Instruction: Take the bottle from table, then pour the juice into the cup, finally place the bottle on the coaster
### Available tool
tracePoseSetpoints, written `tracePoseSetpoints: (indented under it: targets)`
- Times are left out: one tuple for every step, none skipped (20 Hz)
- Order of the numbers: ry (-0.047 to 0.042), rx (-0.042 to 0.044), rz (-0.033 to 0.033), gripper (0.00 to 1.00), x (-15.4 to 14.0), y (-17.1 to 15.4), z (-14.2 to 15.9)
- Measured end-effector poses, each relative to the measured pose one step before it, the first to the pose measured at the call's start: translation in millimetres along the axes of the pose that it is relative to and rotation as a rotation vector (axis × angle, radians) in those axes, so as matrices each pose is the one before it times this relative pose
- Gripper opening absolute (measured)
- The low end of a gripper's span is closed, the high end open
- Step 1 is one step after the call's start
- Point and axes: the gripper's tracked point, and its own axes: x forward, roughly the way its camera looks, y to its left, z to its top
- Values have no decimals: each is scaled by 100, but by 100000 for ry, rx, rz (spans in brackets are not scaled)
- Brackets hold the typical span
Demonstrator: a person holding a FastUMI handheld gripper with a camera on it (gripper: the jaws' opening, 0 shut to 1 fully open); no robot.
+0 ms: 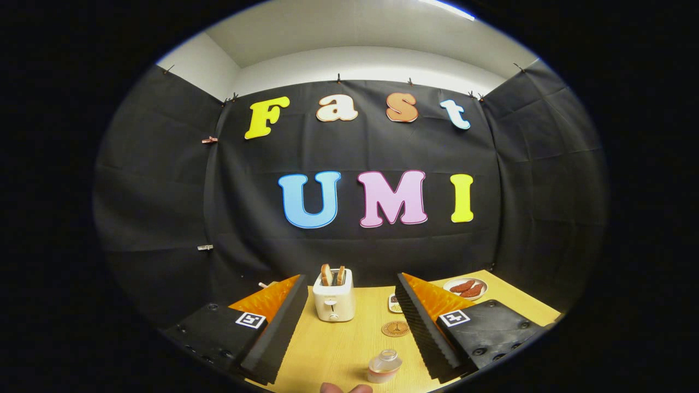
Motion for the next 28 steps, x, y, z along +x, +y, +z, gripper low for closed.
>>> tracePoseSetpoints:
  targets:
    - [-1851, -988, -1080, 99, 50, -293, -21]
    - [-609, -527, -675, 99, 78, -163, -602]
    - [-126, -224, 57, 99, -4, 23, -639]
    - [123, -224, 628, 99, -161, 173, -613]
    - [-247, -369, 669, 99, -144, 95, -690]
    - [-856, -960, 71, 99, -287, -87, -743]
    - [-673, -1015, -1198, 99, -255, -391, -806]
    - [516, -490, -1651, 99, -133, -581, -1324]
    - [779, -577, -2247, 99, -237, -417, -1466]
    - [1073, -1174, -2044, 99, -184, -455, -1506]
    - [1449, -1204, -1473, 99, -262, -281, -1553]
    - [1575, -696, -436, 99, -270, -27, -1441]
    - [1895, -616, -626, 99, -289, -83, -1717]
    - [1952, 48, 23, 99, -242, -86, -1523]
    - [1543, 190, -106, 98, -74, -102, -1513]
    - [1507, 595, -96, 98, 167, -77, -1361]
    - [1560, 670, -302, 97, 198, -153, -1242]
    - [1290, 675, 65, 97, 348, 14, -1294]
    - [1393, 109, -27, 97, 414, 72, -1171]
    - [976, -170, 391, 97, 295, 46, -1090]
    - [336, -554, 565, 97, 362, 54, -785]
    - [306, -618, 609, 97, 406, 7, -753]
    - [416, -419, 99, 97, 435, -44, -764]
    - [9, 328, -41, 97, 445, -307, -735]
    - [-373, 688, 264, 97, 359, -163, -449]
    - [-327, 359, -214, 97, 336, -108, -405]
    - [32, 271, 397, 97, 285, -61, -496]
    - [-459, -65, 513, 97, 208, 9, -451]
